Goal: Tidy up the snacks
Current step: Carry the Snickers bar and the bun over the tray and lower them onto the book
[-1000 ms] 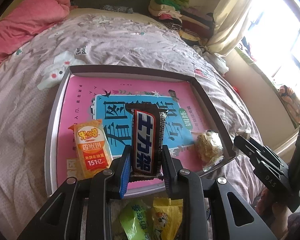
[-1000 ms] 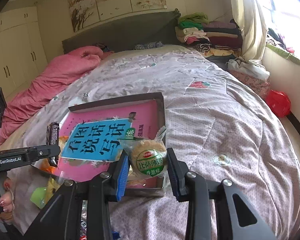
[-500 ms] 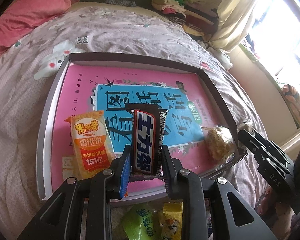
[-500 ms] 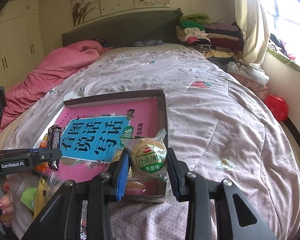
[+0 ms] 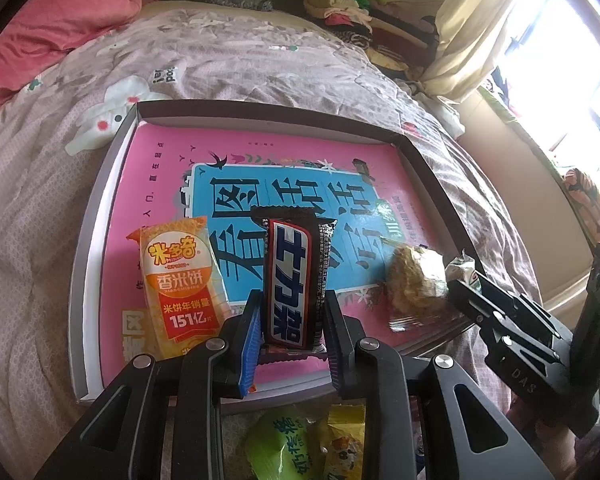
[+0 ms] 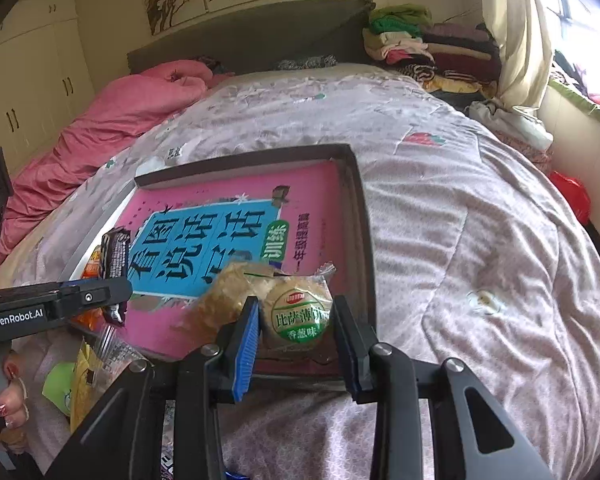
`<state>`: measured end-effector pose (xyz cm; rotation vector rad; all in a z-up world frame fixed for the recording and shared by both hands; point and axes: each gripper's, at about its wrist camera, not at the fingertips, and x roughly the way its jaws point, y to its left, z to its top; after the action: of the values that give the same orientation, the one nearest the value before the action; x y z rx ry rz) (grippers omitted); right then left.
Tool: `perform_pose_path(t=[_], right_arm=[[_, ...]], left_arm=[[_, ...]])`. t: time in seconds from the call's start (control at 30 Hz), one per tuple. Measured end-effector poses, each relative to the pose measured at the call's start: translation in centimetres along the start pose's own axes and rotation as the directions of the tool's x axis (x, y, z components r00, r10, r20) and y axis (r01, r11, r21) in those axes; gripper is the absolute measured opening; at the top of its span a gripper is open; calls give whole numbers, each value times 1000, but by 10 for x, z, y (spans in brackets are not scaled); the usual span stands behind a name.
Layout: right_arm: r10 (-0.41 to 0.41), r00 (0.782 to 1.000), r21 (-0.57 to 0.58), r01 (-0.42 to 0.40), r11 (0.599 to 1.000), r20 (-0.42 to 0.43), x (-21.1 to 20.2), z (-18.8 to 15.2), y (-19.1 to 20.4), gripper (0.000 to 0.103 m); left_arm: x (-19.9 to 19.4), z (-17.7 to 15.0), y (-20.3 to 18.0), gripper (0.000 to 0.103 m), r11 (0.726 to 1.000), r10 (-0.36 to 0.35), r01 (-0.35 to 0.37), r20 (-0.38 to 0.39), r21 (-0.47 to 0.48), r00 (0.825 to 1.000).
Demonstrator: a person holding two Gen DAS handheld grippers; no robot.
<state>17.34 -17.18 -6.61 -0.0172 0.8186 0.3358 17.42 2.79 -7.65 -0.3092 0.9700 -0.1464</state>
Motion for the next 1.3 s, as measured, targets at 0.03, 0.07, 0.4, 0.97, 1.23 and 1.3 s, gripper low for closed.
perform_pose_path(t=[0.03, 0.07, 0.4, 0.97, 1.23, 1.3], right_arm=[[5, 1000, -2, -5, 1000, -1, 1, 0, 1, 36], [13, 1000, -6, -13, 1000, -1, 1, 0, 3, 36], [53, 999, -32, -53, 998, -12, 3, -3, 14, 36], [6, 1000, 9, -5, 1000, -16, -3, -3, 4, 36], [20, 1000, 25, -20, 999, -14, -6, -3, 0, 36], [20, 1000, 28, -20, 999, -13, -7, -3, -1, 36]], left_arm=[[0, 0, 0, 29, 1000, 0, 0, -1, 0, 1000], [1, -1, 0, 29, 1000, 0, 0, -2, -1, 1000], [5, -2, -3, 29, 1000, -11, 11, -11, 19, 1000], [3, -2, -2, 28, 1000, 2, -2, -12, 20, 1000], [1, -5, -3, 29, 1000, -17, 17, -26, 16, 1000], [1, -5, -2, 29, 1000, -21, 21, -26, 10, 999]])
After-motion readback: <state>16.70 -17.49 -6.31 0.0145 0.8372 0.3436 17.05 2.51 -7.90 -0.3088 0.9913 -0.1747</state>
